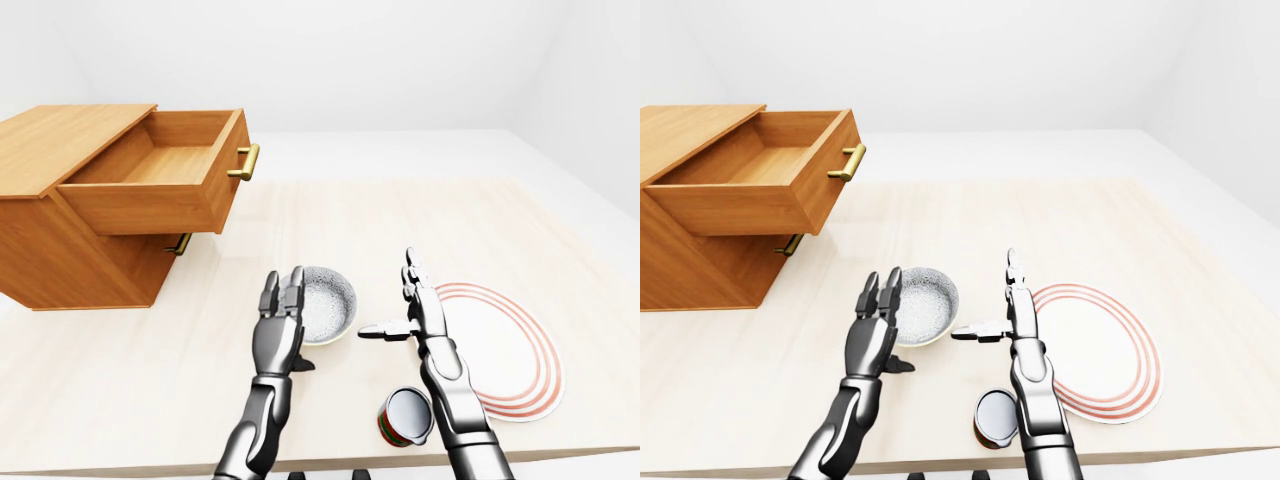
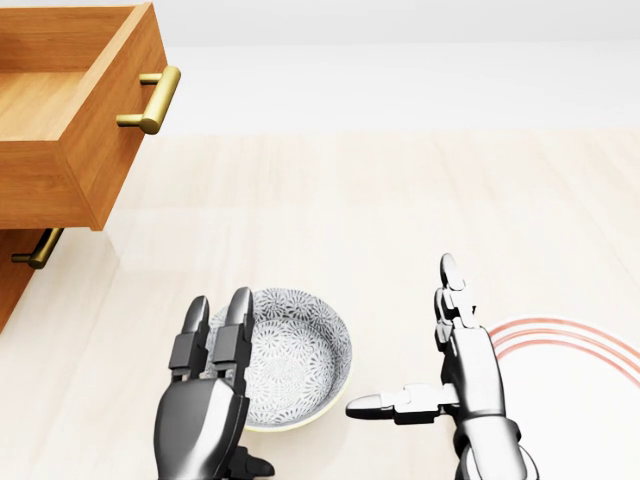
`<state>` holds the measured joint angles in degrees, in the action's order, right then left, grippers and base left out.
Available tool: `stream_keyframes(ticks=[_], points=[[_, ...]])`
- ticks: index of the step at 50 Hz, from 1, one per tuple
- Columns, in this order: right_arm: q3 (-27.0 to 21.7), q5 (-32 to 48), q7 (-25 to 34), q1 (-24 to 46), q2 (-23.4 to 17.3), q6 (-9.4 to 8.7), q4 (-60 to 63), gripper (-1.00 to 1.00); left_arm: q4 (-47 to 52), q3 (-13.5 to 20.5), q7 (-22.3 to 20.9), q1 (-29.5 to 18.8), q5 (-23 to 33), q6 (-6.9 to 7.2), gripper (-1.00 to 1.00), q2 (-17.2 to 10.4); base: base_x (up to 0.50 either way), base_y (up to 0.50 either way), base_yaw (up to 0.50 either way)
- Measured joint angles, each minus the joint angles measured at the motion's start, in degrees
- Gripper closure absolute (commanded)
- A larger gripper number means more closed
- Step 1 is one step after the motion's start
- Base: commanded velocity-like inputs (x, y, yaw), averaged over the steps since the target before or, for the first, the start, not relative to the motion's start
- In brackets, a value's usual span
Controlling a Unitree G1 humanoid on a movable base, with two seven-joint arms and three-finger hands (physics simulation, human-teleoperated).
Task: Put the bowl on top of the cabinet.
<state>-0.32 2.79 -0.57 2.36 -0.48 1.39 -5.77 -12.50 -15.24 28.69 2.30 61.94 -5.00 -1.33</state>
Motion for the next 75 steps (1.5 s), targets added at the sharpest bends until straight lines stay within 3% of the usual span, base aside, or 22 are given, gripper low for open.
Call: stream_keyframes(ticks=[1, 2, 3, 4, 14, 23, 37, 58, 75], points=[[0.0, 0.0, 0.0, 0.0, 0.0, -0.01, 0.0, -1.0, -0.4, -0.1, 0.3, -0.2, 0.2, 0.0, -1.0, 0.1, 0.0, 0.0, 0.0], [0.0, 0.0, 0.0, 0.0, 0.0, -0.01, 0.0, -1.0, -0.9, -0.2, 0.5, -0.4, 0.4, 0.0, -0.33, 0.1, 0.0, 0.0, 0.0], [0.0, 0.0, 0.1, 0.0, 0.0, -0.01, 0.0, -1.0, -1.3, -0.2, 0.6, -0.6, 0.4, 0.0, -0.33, 0.1, 0.0, 0.0, 0.0], [-0.1, 0.0, 0.1, 0.0, 0.0, -0.01, 0.0, -1.0, -1.6, -0.3, 0.7, -0.7, 0.4, 0.0, 0.96, 0.2, 0.0, 0.0, 0.0], [-0.2, -0.1, 0.1, 0.0, 0.0, -0.02, 0.1, -1.0, -3.3, -0.6, 0.3, -0.8, 0.0, -0.01, 0.97, 0.2, 0.0, 0.0, 0.0], [-0.3, -0.2, 0.0, 0.1, -0.1, 0.14, 0.0, -1.0, -3.3, -0.3, -0.9, -0.7, -0.4, 0.0, 0.75, 0.1, 0.0, 0.0, 0.0], [-0.2, -0.2, -0.2, 0.1, 0.0, 0.24, 0.1, -1.0, -0.2, 0.3, -4.0, 0.0, -2.5, 0.0, 0.88, 0.2, 0.0, 0.0, 0.0], [0.1, 0.0, -0.2, 0.0, 0.1, 0.53, -0.1, -1.0, 13.2, 0.7, -14.7, 1.6, -9.5, 0.0, 0.89, 0.7, 0.0, 0.0, 0.0], [0.2, 0.1, -0.2, -0.1, 0.2, 0.5, 0.0, -1.0, 31.2, 1.0, -28.1, -1.5, -17.6, 0.0, 0.91, 2.3, 0.0, 0.0, 0.0]])
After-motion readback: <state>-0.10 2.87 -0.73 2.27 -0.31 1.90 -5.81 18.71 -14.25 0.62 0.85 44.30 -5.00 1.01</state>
